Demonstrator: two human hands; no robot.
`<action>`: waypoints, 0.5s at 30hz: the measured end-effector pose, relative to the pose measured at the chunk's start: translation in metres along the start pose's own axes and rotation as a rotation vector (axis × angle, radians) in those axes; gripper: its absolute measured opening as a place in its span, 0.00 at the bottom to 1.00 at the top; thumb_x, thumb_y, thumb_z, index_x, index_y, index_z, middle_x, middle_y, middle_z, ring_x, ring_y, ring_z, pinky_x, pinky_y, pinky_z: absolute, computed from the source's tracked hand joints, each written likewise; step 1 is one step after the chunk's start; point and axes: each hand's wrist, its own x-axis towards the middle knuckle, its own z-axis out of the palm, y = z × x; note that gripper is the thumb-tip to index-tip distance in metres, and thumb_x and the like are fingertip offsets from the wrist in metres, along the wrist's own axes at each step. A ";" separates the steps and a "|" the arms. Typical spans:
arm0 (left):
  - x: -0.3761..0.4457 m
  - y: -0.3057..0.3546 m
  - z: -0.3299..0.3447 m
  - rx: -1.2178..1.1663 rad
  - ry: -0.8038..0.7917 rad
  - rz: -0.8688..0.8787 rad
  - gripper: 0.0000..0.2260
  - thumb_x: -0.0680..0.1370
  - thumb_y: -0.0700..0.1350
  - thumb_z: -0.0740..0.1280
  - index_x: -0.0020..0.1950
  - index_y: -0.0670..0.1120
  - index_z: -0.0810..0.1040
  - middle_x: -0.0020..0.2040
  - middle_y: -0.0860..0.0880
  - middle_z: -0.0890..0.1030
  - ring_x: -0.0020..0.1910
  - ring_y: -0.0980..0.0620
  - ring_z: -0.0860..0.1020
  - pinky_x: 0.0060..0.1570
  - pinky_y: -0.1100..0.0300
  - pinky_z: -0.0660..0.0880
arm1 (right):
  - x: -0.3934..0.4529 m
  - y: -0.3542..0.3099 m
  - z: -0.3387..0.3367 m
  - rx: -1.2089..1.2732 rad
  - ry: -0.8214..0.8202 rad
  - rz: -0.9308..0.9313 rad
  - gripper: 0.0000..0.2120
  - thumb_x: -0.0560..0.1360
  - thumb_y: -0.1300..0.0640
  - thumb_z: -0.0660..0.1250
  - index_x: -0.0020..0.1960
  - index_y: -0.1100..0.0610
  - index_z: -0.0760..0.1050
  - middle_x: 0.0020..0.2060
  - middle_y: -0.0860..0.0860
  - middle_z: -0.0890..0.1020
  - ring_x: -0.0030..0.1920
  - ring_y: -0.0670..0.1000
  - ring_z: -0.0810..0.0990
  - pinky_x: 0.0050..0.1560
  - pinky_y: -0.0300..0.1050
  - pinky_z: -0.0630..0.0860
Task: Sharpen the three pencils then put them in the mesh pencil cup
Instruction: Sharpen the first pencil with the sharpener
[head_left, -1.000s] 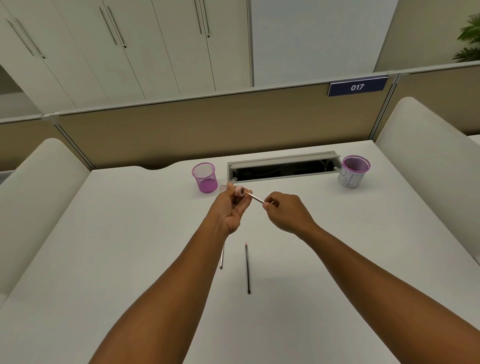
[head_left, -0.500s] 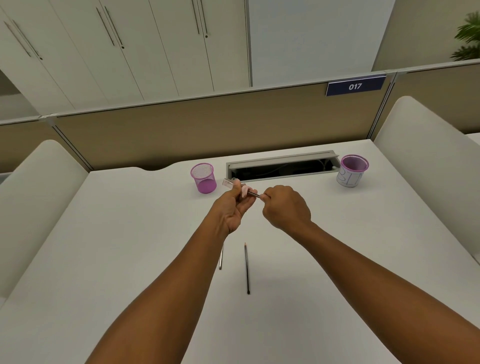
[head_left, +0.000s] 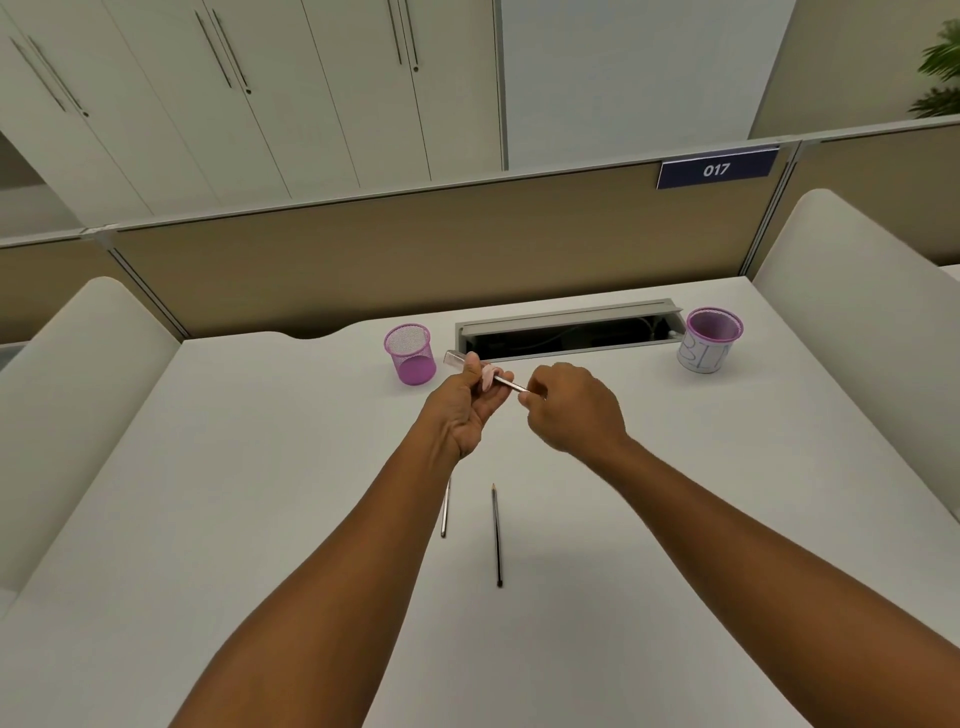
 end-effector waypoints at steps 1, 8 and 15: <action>0.000 0.000 0.001 -0.001 -0.006 -0.005 0.09 0.80 0.44 0.65 0.49 0.38 0.75 0.44 0.38 0.81 0.43 0.43 0.82 0.58 0.48 0.77 | -0.002 0.000 0.002 -0.069 0.060 -0.041 0.10 0.80 0.51 0.61 0.47 0.57 0.76 0.37 0.49 0.75 0.34 0.48 0.72 0.34 0.39 0.66; -0.002 -0.004 -0.002 0.032 -0.028 -0.016 0.11 0.80 0.45 0.64 0.52 0.37 0.75 0.46 0.38 0.80 0.43 0.43 0.82 0.53 0.50 0.79 | 0.008 -0.001 -0.006 0.294 -0.210 0.229 0.15 0.81 0.52 0.59 0.43 0.59 0.79 0.33 0.50 0.75 0.34 0.51 0.72 0.30 0.41 0.64; -0.004 -0.003 0.001 -0.022 0.044 0.010 0.10 0.81 0.46 0.63 0.50 0.38 0.74 0.44 0.39 0.80 0.43 0.44 0.81 0.55 0.49 0.78 | 0.001 0.009 0.004 0.058 -0.073 0.036 0.14 0.81 0.51 0.58 0.44 0.58 0.77 0.34 0.52 0.77 0.35 0.51 0.75 0.31 0.39 0.65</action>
